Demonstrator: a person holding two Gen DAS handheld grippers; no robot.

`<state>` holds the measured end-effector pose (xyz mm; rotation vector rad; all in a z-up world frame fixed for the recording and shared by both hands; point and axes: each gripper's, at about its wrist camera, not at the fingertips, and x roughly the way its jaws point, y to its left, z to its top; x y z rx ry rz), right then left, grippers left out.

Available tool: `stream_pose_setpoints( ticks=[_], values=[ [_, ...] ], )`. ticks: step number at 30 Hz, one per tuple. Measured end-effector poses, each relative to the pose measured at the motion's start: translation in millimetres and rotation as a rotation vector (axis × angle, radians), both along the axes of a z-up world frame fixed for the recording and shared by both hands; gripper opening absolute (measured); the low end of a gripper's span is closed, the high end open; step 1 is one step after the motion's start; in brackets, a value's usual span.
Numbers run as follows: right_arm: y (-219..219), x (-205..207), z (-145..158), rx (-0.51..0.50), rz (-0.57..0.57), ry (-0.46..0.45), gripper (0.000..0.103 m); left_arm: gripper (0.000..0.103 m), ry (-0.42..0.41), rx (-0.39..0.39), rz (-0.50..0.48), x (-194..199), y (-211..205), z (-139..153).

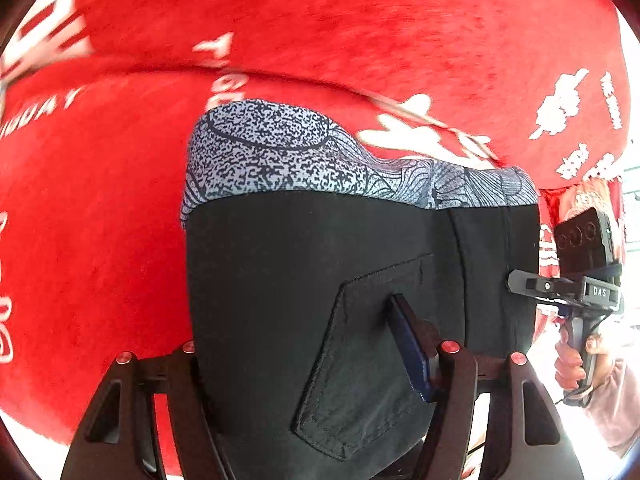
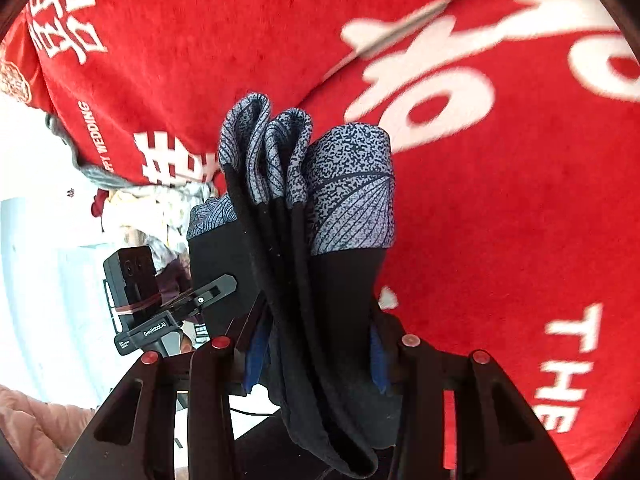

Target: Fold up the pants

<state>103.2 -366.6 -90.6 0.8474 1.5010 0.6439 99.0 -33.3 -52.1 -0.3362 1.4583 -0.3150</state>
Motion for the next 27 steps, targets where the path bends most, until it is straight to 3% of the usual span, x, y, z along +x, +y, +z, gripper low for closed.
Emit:
stream_pose_setpoints(
  ticks=[5,7,8,12,16,17,20,21,24,27],
  values=[
    [30,-12,-26,-0.029,0.015,0.054,0.046,0.072,0.045,0.069,0.026,-9,27,-37],
    [36,-14,-37,-0.108,0.021,0.054,0.046,0.088,0.035,0.075,0.052,-11,41,-50],
    [35,-14,-40,-0.119,0.014,0.057,0.046,0.09,0.022,0.083,0.055,-12,42,-52],
    [32,-11,-48,-0.191,0.01,0.084,0.057,0.091,-0.007,0.119,0.019,-8,41,-46],
    [43,-9,-27,-0.304,0.055,0.056,0.057,0.091,-0.047,0.218,0.04,-8,47,-24],
    [43,-9,-19,-0.343,0.056,0.041,0.053,0.091,-0.053,0.23,0.057,-8,52,-20],
    [41,-10,13,-0.412,0.034,-0.048,0.022,0.091,-0.085,0.276,0.115,1,62,-6],
    [42,-9,20,-0.419,0.032,-0.075,0.018,0.091,-0.096,0.311,0.122,7,63,-5],
    [58,-4,40,-0.402,0.063,-0.166,0.018,0.091,-0.053,0.399,0.131,18,66,-20],
    [88,0,26,-0.458,0.145,-0.155,0.018,0.092,-0.035,0.404,0.152,20,71,-37]
  ],
)
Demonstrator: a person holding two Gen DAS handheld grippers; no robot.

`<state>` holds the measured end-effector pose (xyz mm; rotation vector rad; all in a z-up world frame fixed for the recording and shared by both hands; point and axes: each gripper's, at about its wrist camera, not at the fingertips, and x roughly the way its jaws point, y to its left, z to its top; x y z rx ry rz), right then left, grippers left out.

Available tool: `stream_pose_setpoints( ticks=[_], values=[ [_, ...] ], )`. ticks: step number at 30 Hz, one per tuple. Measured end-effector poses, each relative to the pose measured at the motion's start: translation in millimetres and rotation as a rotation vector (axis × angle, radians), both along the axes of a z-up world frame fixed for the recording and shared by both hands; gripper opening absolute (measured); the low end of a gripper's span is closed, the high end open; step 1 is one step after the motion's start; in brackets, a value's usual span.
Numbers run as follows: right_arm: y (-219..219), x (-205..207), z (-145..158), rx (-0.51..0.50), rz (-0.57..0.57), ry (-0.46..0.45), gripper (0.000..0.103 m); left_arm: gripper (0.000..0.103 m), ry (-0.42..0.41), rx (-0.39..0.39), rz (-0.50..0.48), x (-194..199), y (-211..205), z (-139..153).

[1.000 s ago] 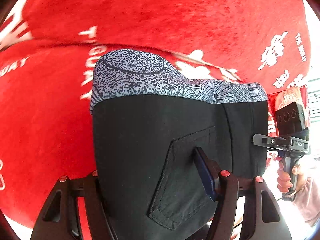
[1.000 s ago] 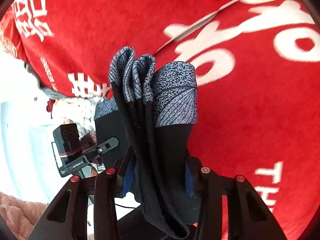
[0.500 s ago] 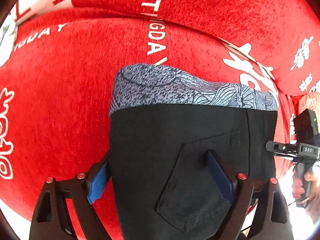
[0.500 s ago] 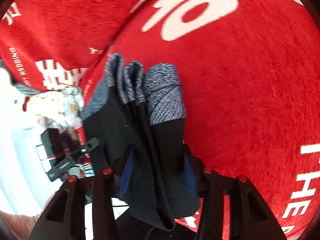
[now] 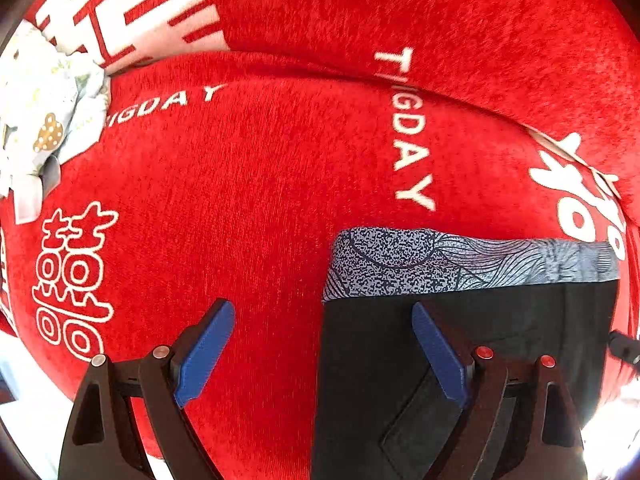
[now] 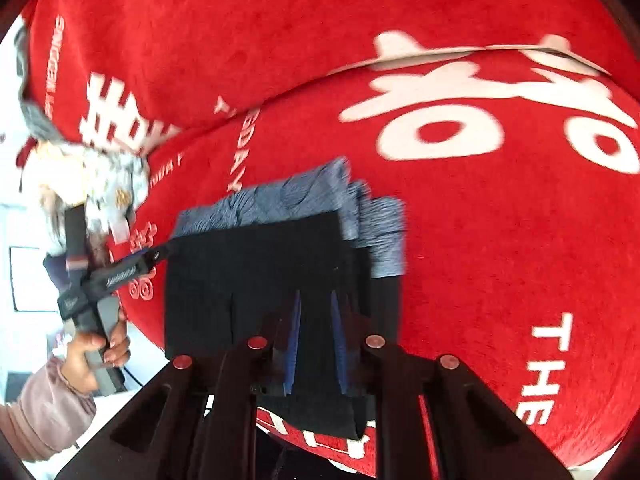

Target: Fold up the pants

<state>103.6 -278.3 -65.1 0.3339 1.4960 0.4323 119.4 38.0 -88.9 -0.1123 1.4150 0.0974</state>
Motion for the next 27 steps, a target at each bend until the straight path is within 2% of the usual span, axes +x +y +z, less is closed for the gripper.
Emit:
stream_pose_setpoints(
  ticks=[1,4,5,8,9,13,16,18,22,24,27],
  values=[
    [8,1,-7,-0.024,0.014,0.003,0.018,0.096,-0.009,0.004,-0.002,-2,3,-1],
    [10,3,-25,-0.057,0.003,0.002,0.01,0.097,-0.009,-0.006,-0.004,-6,11,1],
    [7,3,-24,-0.051,-0.014,0.005,0.004,0.097,-0.002,-0.002,-0.005,-8,13,3],
    [-4,0,-16,-0.055,-0.059,0.026,0.004,0.097,0.007,0.027,-0.014,-12,11,10],
    [-7,-3,-13,-0.065,-0.061,0.032,0.013,0.097,0.011,0.032,-0.017,-15,10,14],
    [-24,-20,-4,-0.068,-0.091,0.059,0.014,0.097,0.014,0.035,-0.061,-39,-5,34],
    [-27,-33,4,-0.089,-0.115,0.077,0.027,0.097,0.027,0.035,-0.103,-54,-22,46],
    [-23,-42,12,-0.095,-0.126,0.086,0.05,0.097,0.045,0.029,-0.125,-64,-32,52],
    [-8,-56,27,-0.112,-0.111,0.085,0.068,0.097,0.056,0.034,-0.148,-80,-49,65],
    [5,-63,36,-0.138,-0.093,0.08,0.08,0.097,0.045,0.076,-0.145,-86,-54,73],
    [21,-69,48,-0.186,-0.058,0.06,0.083,0.097,0.035,0.107,-0.151,-94,-61,84]
  ],
)
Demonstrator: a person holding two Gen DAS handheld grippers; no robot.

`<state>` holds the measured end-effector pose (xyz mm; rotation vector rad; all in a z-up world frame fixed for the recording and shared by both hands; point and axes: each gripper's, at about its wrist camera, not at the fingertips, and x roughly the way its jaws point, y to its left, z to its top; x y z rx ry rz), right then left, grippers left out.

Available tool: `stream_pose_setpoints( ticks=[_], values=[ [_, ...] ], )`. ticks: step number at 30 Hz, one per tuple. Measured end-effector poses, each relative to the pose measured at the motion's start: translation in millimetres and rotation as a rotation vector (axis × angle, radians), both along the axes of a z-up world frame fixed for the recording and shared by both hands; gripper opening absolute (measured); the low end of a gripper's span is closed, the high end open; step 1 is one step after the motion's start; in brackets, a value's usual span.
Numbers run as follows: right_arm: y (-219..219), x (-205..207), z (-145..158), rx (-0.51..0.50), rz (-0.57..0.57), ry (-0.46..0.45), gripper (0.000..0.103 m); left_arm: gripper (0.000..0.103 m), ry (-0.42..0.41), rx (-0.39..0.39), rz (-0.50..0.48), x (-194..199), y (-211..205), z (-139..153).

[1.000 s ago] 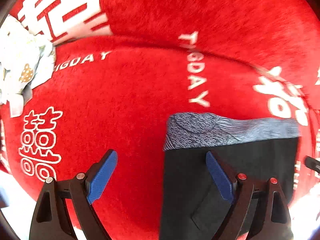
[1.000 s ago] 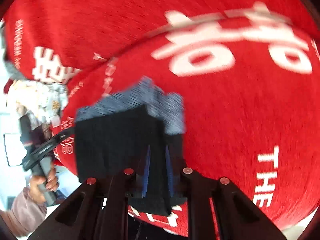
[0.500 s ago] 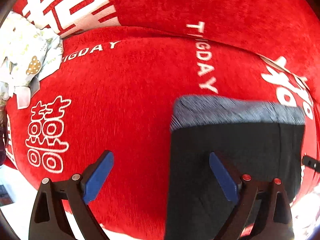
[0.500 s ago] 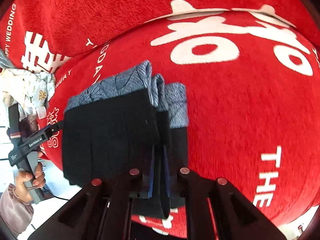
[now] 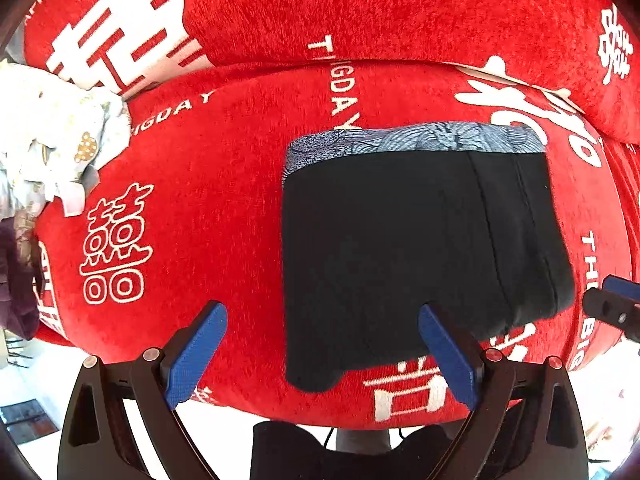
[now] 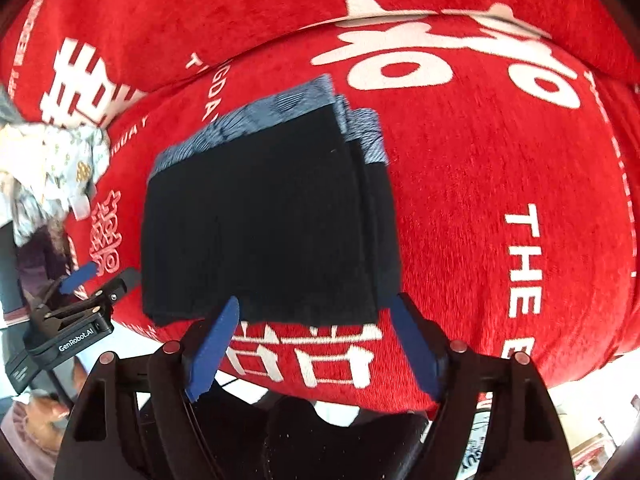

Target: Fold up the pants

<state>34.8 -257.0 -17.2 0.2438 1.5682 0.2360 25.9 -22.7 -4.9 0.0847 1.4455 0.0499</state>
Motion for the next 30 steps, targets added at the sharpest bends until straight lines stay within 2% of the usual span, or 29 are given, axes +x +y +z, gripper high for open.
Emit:
stream_pose_setpoints(
  ticks=[4,5,6,9,18,30],
  values=[
    [11,-6,15,-0.042,0.019,-0.029,0.093,0.097,0.015,-0.021,0.016,-6,-1,12],
    [14,-7,21,-0.057,0.022,-0.04,0.101,0.097,0.018,-0.02,0.017,-7,-1,15],
    [14,-8,25,-0.065,0.022,-0.05,0.103,0.097,0.019,-0.021,0.013,-9,-2,18],
    [16,-10,38,-0.107,0.029,-0.072,0.103,0.097,0.017,-0.023,0.006,-14,-4,27],
    [17,-17,61,-0.138,0.018,-0.056,0.103,0.097,0.052,-0.015,-0.029,-21,-6,40],
    [24,-14,71,-0.186,0.035,-0.052,0.103,0.097,0.04,-0.013,-0.033,-23,-9,56]
  ],
)
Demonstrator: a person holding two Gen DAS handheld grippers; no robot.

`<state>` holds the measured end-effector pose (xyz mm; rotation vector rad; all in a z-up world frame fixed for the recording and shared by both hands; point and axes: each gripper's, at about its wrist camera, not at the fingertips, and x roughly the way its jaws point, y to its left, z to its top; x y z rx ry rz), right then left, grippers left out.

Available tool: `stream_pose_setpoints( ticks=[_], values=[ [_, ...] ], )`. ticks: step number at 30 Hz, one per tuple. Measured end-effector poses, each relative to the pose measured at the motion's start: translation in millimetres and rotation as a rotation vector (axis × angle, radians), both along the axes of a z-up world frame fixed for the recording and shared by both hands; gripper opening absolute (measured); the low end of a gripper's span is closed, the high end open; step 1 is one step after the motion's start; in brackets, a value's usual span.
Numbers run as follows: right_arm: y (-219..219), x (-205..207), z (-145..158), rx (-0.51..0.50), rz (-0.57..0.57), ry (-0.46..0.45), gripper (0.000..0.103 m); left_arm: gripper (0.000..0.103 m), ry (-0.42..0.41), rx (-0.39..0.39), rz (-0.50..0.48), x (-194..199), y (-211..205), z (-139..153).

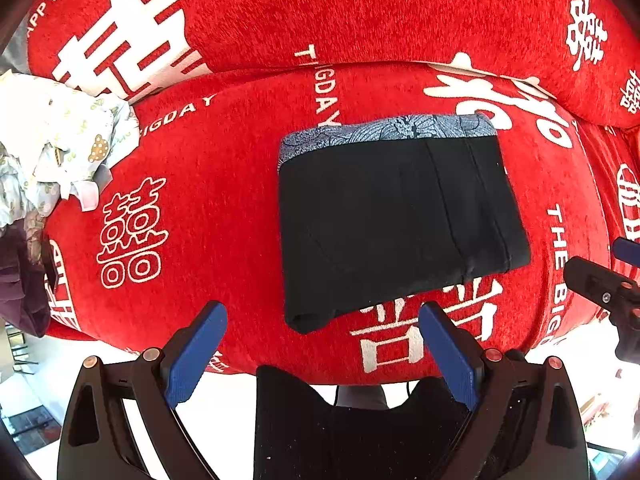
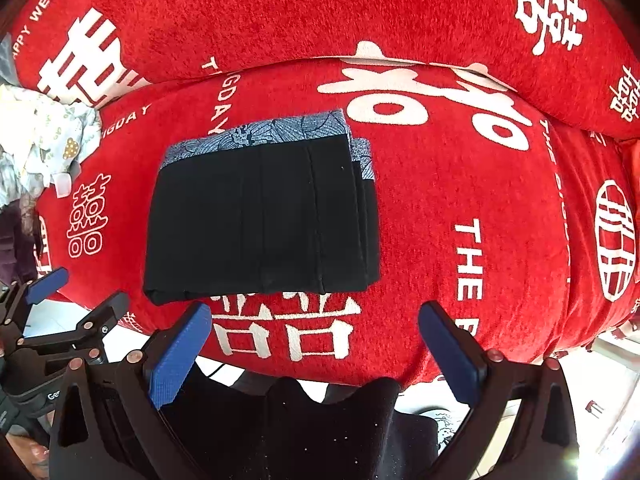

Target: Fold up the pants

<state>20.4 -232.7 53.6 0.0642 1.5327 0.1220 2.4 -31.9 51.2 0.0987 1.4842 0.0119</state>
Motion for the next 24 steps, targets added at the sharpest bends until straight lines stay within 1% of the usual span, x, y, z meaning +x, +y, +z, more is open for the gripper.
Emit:
stream_pose_setpoints(
  ticks=[8,17,24],
  values=[
    [7,4,2,-0.044,0.027,-0.007,0.103,0.097,-0.015,-0.001,-0.015,0,-4,7],
    [8,6,1,-0.049,0.033,-0.009,0.103,0.097,-0.018,-0.007,-0.022,1,-8,9],
    [6,8,1,-0.052,0.029,-0.012,0.103,0.097,-0.028,0.01,-0.027,3,-13,11]
  ],
)
